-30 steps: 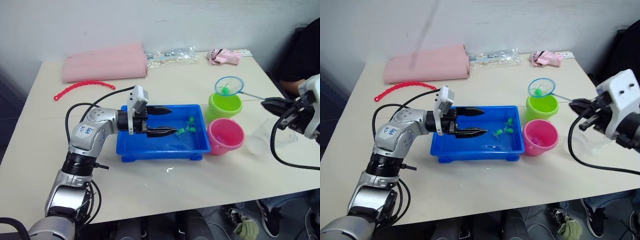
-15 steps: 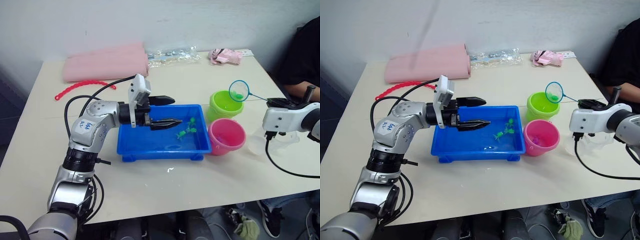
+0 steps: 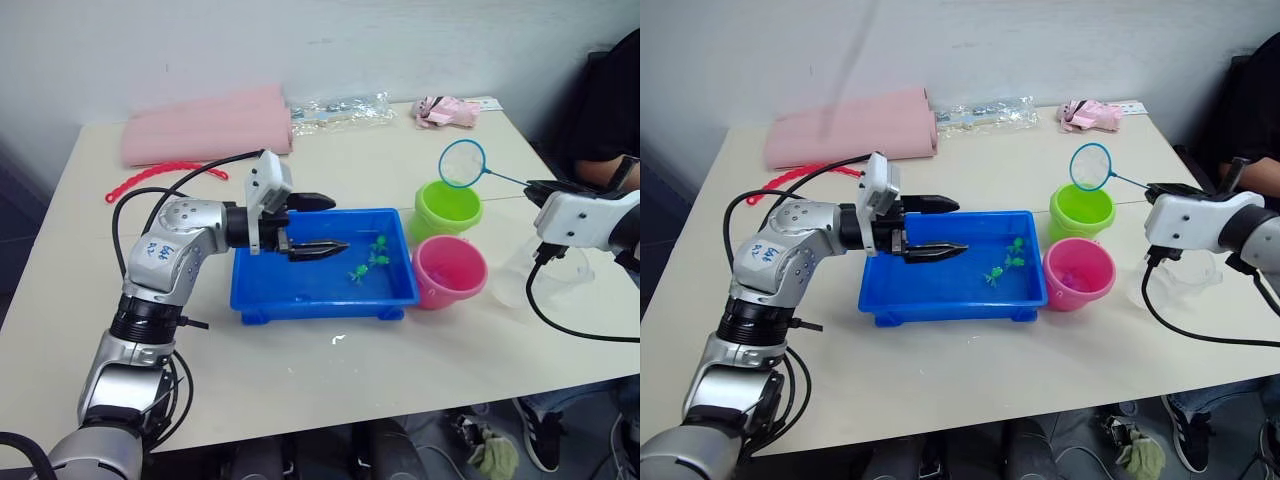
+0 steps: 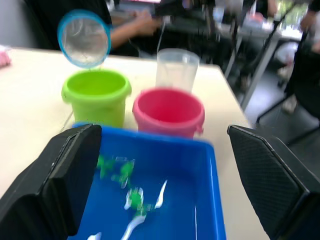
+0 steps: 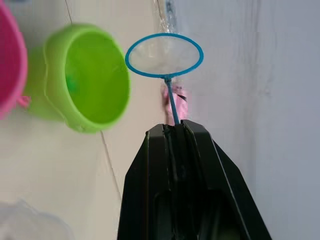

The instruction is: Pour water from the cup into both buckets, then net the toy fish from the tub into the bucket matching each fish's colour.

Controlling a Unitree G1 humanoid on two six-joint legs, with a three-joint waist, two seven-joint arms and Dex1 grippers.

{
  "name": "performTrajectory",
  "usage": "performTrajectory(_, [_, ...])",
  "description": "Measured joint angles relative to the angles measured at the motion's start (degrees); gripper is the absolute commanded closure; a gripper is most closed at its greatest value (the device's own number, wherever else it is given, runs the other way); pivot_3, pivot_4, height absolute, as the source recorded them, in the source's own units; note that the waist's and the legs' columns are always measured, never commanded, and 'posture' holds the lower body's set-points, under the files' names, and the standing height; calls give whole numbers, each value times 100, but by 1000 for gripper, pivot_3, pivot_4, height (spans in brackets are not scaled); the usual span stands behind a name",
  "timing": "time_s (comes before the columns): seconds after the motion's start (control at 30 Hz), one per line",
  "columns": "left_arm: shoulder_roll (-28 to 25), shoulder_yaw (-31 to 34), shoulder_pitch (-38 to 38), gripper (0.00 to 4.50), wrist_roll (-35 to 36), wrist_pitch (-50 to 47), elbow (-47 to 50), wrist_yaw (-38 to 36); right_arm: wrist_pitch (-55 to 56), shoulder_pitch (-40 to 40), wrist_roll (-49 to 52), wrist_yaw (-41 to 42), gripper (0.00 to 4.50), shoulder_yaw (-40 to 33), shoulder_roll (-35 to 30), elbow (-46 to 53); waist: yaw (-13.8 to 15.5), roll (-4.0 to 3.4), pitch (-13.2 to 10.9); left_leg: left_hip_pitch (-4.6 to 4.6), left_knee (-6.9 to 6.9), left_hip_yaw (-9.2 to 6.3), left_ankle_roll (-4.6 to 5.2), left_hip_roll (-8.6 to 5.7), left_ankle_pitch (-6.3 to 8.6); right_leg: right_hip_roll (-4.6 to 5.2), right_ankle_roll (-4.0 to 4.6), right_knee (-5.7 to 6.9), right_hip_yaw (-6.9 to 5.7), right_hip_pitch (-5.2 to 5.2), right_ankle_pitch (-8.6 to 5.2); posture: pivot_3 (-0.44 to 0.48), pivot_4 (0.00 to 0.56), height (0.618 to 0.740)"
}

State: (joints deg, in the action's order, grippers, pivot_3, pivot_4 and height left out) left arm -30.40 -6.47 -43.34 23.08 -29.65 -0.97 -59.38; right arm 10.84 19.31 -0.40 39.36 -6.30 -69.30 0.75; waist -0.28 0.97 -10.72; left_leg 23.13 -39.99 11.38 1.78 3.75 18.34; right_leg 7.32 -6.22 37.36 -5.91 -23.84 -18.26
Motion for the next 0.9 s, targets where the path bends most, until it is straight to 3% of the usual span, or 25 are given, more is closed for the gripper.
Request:
performTrajectory(0.13, [-218,-76,244,100,-235,148,-91,-41,-132,145,217,576,4500,260,112,827,2,1,0,0,-3,0,1,4,1,8,0,-4,0,0,0,0,150,738])
performTrajectory(0.27, [-227,-76,381,100,-270,131,-76,-12,230,258,-160,775,4500,820,476,966,58,1,0,5,-8,-2,4,0,1,21,-1,-3,-4,1,0,0,150,738])
performTrajectory(0.5, [-482,-103,778,100,-421,147,248,-20,1100,645,-885,949,4500,1339,780,408,-1,1,0,3,-2,2,4,1,1,10,-1,6,-4,-1,0,0,150,738])
performTrajectory(0.9, [-463,-79,809,100,-412,77,455,59,2628,1351,-2456,380,4500,1786,849,-905,-10,1,0,3,-5,4,4,5,1,13,-1,9,-2,-3,0,0,150,738])
